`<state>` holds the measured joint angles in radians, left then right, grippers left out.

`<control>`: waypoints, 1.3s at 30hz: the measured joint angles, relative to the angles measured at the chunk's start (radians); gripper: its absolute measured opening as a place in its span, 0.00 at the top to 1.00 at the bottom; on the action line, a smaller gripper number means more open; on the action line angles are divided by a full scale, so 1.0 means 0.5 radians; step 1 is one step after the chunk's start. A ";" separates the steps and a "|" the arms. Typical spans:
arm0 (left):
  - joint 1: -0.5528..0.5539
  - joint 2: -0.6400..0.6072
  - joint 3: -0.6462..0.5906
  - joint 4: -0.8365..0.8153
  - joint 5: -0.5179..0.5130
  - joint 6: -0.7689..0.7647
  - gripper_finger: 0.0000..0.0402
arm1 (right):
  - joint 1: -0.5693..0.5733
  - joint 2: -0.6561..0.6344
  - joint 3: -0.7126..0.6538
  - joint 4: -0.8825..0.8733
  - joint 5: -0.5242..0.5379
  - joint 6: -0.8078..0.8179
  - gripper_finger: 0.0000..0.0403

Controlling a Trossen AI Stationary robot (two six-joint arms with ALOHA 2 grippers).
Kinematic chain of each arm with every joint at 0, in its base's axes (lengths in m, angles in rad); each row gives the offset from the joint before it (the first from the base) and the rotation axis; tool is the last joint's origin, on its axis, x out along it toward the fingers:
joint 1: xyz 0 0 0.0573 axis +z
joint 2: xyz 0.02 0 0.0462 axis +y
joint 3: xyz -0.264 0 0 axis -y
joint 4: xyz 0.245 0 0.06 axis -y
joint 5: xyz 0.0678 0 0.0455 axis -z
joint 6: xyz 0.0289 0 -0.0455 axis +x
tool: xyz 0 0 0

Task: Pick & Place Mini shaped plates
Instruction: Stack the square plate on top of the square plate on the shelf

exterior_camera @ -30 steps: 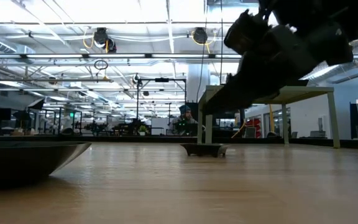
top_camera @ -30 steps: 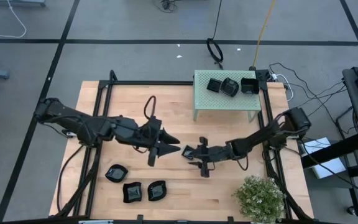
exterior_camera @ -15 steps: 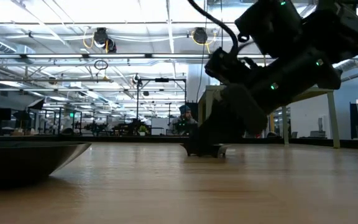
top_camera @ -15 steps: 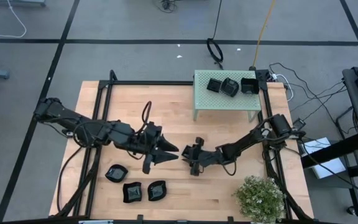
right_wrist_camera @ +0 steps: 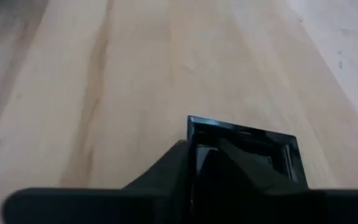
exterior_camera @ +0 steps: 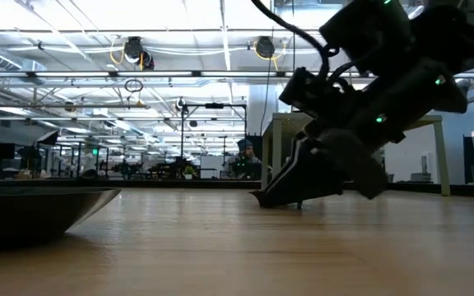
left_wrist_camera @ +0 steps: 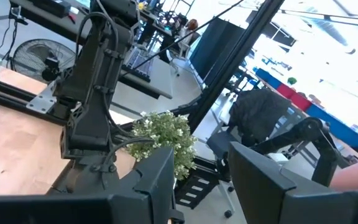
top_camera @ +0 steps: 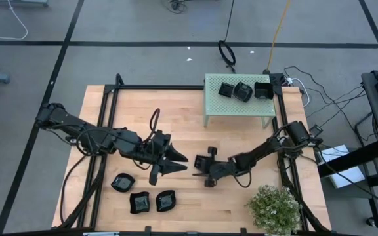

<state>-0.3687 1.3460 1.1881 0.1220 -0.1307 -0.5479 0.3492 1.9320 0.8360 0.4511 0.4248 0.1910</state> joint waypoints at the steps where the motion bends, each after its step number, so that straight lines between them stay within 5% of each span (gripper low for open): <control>1: 0.000 0.001 0.000 0.000 0.001 0.001 0.62 | 0.012 -0.018 -0.001 -0.018 -0.007 -0.028 0.82; 6: 0.000 0.001 0.000 -0.003 0.001 0.005 0.62 | 0.044 -0.149 -0.008 -0.082 -0.031 -0.194 0.98; 20: 0.063 0.001 0.000 0.017 -0.018 0.190 0.62 | -0.197 -1.123 -0.008 -0.335 -0.011 -0.698 1.00; 29: 0.257 0.001 0.000 0.022 -0.397 0.528 0.62 | -0.851 -1.645 -0.008 -0.681 -0.012 -0.836 1.00; 34: 0.419 0.000 0.000 0.033 -0.689 0.793 0.62 | -1.269 -1.682 -0.007 -0.734 -0.047 -0.952 1.00; 39: 0.601 0.000 0.000 0.033 -0.748 0.884 0.62 | -1.596 -1.615 -0.006 -0.745 -0.325 -0.981 1.00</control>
<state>-0.0682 1.3461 1.1881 0.1387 -0.5049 -0.1058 -0.4488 1.1245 0.8330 0.0788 0.2621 -0.2993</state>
